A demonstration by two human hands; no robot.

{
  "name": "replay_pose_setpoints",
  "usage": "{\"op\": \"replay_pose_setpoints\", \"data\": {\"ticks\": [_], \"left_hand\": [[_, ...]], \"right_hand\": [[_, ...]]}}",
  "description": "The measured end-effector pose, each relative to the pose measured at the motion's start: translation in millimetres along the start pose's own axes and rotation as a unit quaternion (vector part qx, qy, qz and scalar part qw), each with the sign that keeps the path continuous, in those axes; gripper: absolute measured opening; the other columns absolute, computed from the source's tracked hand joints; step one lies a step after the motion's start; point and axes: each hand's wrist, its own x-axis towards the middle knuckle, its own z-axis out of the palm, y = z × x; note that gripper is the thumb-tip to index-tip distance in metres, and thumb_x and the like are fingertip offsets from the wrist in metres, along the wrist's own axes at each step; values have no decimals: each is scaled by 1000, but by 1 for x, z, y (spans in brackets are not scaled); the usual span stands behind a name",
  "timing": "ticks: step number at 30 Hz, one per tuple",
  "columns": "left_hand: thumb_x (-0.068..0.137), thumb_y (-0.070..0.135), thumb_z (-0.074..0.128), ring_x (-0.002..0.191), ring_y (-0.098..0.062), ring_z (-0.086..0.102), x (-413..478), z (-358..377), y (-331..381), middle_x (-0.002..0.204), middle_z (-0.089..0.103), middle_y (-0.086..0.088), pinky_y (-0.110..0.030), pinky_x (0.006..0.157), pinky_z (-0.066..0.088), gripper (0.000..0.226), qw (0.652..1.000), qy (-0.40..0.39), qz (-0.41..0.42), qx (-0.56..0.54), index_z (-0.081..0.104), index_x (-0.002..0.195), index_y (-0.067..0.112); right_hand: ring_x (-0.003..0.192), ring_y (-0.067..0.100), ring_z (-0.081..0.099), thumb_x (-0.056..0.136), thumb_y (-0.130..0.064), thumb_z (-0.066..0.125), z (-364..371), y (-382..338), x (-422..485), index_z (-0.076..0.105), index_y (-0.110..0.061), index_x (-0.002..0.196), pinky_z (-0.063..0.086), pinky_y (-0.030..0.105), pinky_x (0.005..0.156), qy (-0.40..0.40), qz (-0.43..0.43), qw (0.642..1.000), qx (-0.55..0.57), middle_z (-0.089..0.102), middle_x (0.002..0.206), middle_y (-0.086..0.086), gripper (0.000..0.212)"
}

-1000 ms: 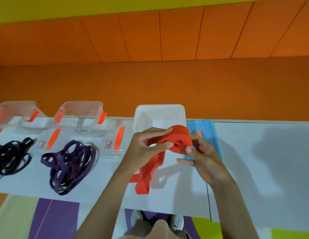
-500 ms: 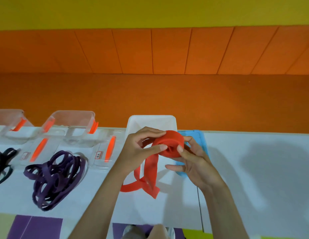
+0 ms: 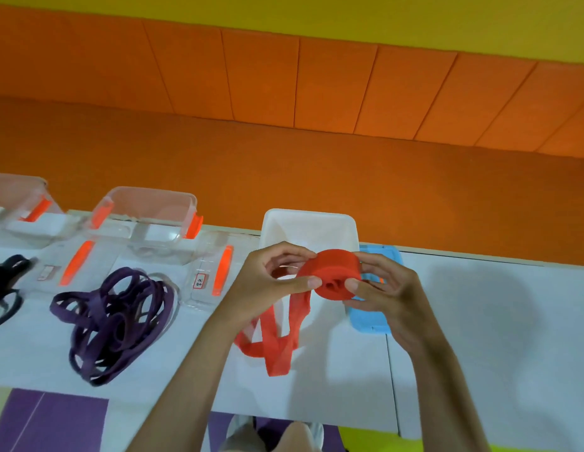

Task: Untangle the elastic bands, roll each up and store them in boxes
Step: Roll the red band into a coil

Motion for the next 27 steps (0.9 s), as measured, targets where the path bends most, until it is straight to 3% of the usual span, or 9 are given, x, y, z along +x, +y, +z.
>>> {"op": "replay_pose_setpoints", "data": {"ticks": [3,6,10,12,15,18,21,23,27], "left_hand": [[68,48,96,107,-18,77,-6,-28,-1,110,81,0,-25,87,60,51,999,-13,-4,-32,80,114,32],[76,34,94,107,-19,77,-9,-49,-1,110,81,0,-24,86,60,40,998,2,28,-51,80,113,33],[83,25,86,108,-15,76,-13,-69,-4,109,81,4,-20,89,58,25,995,43,73,-57,79,105,35],[84,19,85,112,-13,75,-17,-76,-10,113,80,5,-17,92,56,23,993,44,84,-67,79,103,32],[81,20,87,123,-14,71,-22,-85,-18,125,77,4,-20,97,55,29,993,25,91,-77,82,107,31],[76,29,92,108,-9,73,-22,-96,-24,115,78,7,-20,94,53,40,995,-17,59,-75,82,114,38],[76,39,94,92,-19,61,-19,-105,-31,96,69,-8,-38,88,51,39,997,-35,20,-65,82,113,38],[77,36,93,95,-19,65,-19,-109,-33,95,74,-20,-45,88,58,37,998,-40,21,-54,82,112,39],[74,28,94,114,-7,72,-20,-105,-33,111,80,11,-15,97,52,36,998,-48,37,-25,78,106,37]], "right_hand": [[104,31,77,82,-23,81,28,2,3,74,-20,120,66,39,75,0,2,1000,20,77,115,10,39],[109,34,75,82,-31,81,61,10,4,72,-13,120,65,41,76,7,23,997,70,74,119,16,43],[106,32,76,67,-33,96,96,22,4,74,-24,97,63,43,78,-16,68,986,153,76,112,10,39],[106,31,76,66,-29,96,108,28,3,73,-24,95,63,43,80,-2,68,983,169,76,112,10,37],[105,33,75,72,-19,86,122,35,-1,71,-19,100,62,43,80,49,60,980,185,73,115,15,32],[104,34,75,74,-17,84,131,40,-6,66,-16,100,62,45,83,74,42,979,186,71,115,16,31],[109,34,73,75,-18,85,130,37,-12,68,-16,98,60,50,97,56,49,988,132,73,115,17,29],[112,34,73,73,-22,88,126,33,-14,71,-15,102,56,48,103,46,62,996,44,76,115,18,34],[106,34,77,69,-31,94,124,22,-15,70,-31,121,63,41,87,52,87,995,-17,78,112,14,58]]}}
